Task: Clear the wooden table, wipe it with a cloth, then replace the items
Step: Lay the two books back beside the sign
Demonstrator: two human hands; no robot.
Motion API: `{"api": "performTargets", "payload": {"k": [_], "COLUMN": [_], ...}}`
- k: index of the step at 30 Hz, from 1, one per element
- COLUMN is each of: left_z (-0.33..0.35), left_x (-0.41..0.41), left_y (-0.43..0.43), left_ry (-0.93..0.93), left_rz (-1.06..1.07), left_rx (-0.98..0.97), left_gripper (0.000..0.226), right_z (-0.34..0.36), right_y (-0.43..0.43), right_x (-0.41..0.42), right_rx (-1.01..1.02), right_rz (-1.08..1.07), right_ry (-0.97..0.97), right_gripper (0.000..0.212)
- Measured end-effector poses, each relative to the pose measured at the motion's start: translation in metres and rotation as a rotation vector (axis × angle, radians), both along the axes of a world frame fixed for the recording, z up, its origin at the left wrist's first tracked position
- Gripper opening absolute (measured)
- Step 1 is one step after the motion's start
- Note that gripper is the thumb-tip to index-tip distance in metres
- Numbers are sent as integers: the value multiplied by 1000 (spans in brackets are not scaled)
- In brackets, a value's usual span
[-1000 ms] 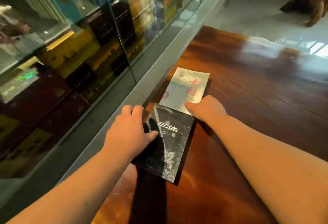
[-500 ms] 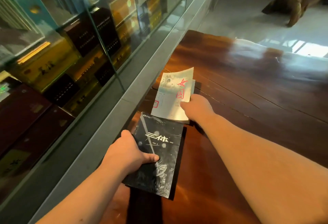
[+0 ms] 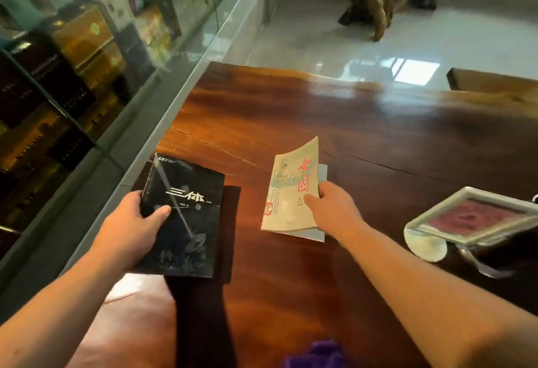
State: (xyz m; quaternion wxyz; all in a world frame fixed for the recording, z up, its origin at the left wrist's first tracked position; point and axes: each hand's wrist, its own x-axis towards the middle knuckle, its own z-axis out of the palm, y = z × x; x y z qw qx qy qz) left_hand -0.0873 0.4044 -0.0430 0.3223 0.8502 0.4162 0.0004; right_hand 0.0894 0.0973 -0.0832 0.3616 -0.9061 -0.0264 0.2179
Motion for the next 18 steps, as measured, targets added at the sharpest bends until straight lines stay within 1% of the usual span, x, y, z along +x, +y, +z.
{"api": "performTargets", "payload": {"k": [3,7,11,14,18], "left_z": [-5,-21,-35,-45,-53], "left_x": [33,65,90,102,116], "left_y": [-39,-90,-131,-153,-171], "left_ry": [-27,-40,-34,-19,1], "left_rz": [-57,-108,-142,-174,-188], "left_rx": [-23,-75,-94,-111,-150], "left_gripper": [36,41,34,36,37], "right_z": [0,5,7,4,1], "right_y": [-50,-99,-136,-158,-173], "right_x": [-8,-15,-15,-19,-20], "right_rx": [-65,-202,-330,-368,-462], "right_rz": [-3,11,28,27,58], "right_ry": [-13,-41,-42,-41,-39], "right_gripper": [11,12,16,16,26]}}
